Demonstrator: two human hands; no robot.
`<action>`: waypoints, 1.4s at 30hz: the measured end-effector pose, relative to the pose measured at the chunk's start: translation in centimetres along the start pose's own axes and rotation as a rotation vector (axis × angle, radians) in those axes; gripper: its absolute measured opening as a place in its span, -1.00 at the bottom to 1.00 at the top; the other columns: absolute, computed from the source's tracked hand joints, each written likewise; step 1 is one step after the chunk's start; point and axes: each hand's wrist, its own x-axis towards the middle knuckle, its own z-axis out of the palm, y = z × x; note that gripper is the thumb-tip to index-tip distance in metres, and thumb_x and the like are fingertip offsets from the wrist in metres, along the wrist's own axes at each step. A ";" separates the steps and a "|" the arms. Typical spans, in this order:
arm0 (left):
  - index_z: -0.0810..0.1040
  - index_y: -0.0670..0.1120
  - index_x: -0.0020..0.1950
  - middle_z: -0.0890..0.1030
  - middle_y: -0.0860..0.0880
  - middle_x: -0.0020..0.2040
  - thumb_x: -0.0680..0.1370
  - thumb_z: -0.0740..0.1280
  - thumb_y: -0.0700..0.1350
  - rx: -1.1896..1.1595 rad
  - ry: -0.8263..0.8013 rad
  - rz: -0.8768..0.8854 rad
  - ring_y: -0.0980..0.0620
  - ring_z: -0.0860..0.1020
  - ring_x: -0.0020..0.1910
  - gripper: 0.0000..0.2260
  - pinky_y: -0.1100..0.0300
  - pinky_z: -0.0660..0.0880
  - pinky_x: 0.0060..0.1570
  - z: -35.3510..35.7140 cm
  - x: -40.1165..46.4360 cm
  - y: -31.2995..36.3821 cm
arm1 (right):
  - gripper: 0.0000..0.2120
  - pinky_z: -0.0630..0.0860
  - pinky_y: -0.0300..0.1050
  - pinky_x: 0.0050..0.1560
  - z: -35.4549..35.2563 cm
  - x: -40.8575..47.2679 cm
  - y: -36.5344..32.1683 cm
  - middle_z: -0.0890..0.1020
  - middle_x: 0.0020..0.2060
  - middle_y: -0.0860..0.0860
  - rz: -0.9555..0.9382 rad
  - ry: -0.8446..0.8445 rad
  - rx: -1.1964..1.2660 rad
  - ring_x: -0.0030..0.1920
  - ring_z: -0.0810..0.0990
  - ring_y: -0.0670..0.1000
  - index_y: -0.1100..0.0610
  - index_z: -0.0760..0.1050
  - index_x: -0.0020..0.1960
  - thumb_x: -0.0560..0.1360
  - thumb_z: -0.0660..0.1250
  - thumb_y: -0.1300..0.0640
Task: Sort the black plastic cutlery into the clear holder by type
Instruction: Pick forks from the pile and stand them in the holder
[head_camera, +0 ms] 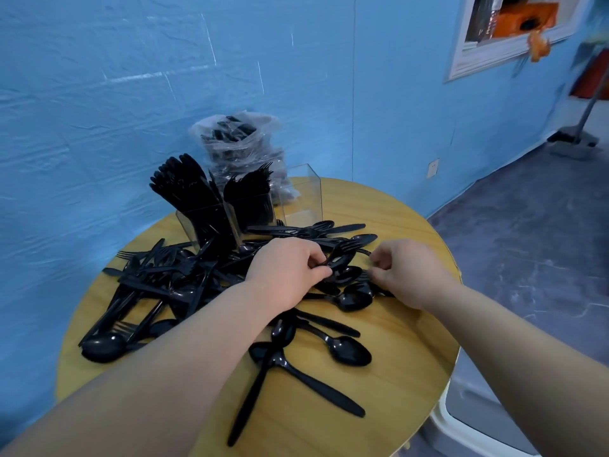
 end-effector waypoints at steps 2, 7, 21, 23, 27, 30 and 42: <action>0.62 0.12 0.01 0.61 0.15 -0.16 0.51 0.36 0.13 -0.015 -0.006 -0.006 0.12 0.56 -0.11 -0.85 0.12 0.54 -0.02 -0.1 -0.2 -0.2 | -0.76 0.46 -0.18 -0.09 0.1 -0.1 -0.3 0.62 -0.01 0.00 0.014 -0.002 -0.021 -0.01 0.56 0.04 0.09 0.55 0.16 0.52 0.31 0.08; 0.61 0.11 -0.02 0.53 0.19 -0.25 0.50 0.37 0.12 -0.042 0.012 -0.001 0.15 0.52 -0.15 -0.86 0.20 0.50 -0.06 -0.2 -0.9 -0.7 | -0.80 0.56 -0.11 -0.10 -0.9 -0.8 -0.6 0.66 -0.09 0.02 0.099 0.055 0.044 -0.08 0.60 0.04 0.12 0.61 0.07 0.50 0.28 0.17; 0.57 0.09 0.24 0.54 0.10 -0.15 0.64 0.16 -0.03 -0.088 0.307 0.040 0.01 0.54 -0.10 -0.74 0.15 0.47 -0.06 -4.3 -2.4 0.2 | -0.93 0.47 -0.13 -0.19 -4.3 -3.8 -1.7 0.56 -0.26 -0.11 -0.078 0.496 0.244 -0.21 0.52 -0.09 0.09 0.55 -0.14 0.49 0.30 0.19; 0.58 0.02 0.20 0.59 0.03 -0.07 0.65 0.12 -0.07 -0.060 0.262 0.058 -0.04 0.56 -0.02 -0.74 0.09 0.49 0.03 -4.4 -2.7 0.0 | -0.92 0.51 -0.18 -0.16 -4.2 -4.0 -2.8 0.60 -0.26 -0.15 -0.147 0.391 0.284 -0.19 0.55 -0.13 0.06 0.57 -0.13 0.50 0.32 0.18; 0.50 0.00 0.33 0.63 0.03 0.06 0.65 0.08 -0.09 -0.139 0.118 0.042 0.05 0.60 -0.03 -0.68 0.16 0.52 0.03 -3.7 -3.7 -0.5 | -0.92 0.40 -0.43 -0.29 -3.2 -3.6 -4.6 0.61 -0.26 -0.12 -0.179 0.329 0.340 -0.23 0.53 -0.17 0.03 0.56 -0.14 0.51 0.34 0.16; 0.52 0.01 0.25 0.61 0.09 -0.14 0.66 0.05 -0.08 -0.200 0.054 0.060 0.14 0.54 -0.26 -0.70 0.19 0.51 -0.14 -3.4 -4.4 -1.3 | -0.92 0.37 -0.43 -0.33 -2.2 -2.8 -5.4 0.59 -0.29 -0.14 -0.154 0.338 0.360 -0.24 0.53 -0.16 0.02 0.55 -0.16 0.49 0.35 0.15; 0.38 0.06 0.42 0.62 0.04 -0.11 0.66 0.07 -0.04 -0.075 0.306 -0.112 0.02 0.58 -0.16 -0.66 0.03 0.54 -0.07 -3.9 -4.6 -8.2 | -0.91 0.40 -0.21 -0.23 0.8 1.9 -6.3 0.56 -0.24 -0.15 -0.119 0.149 0.168 -0.15 0.54 -0.05 0.02 0.56 -0.07 0.55 0.28 0.10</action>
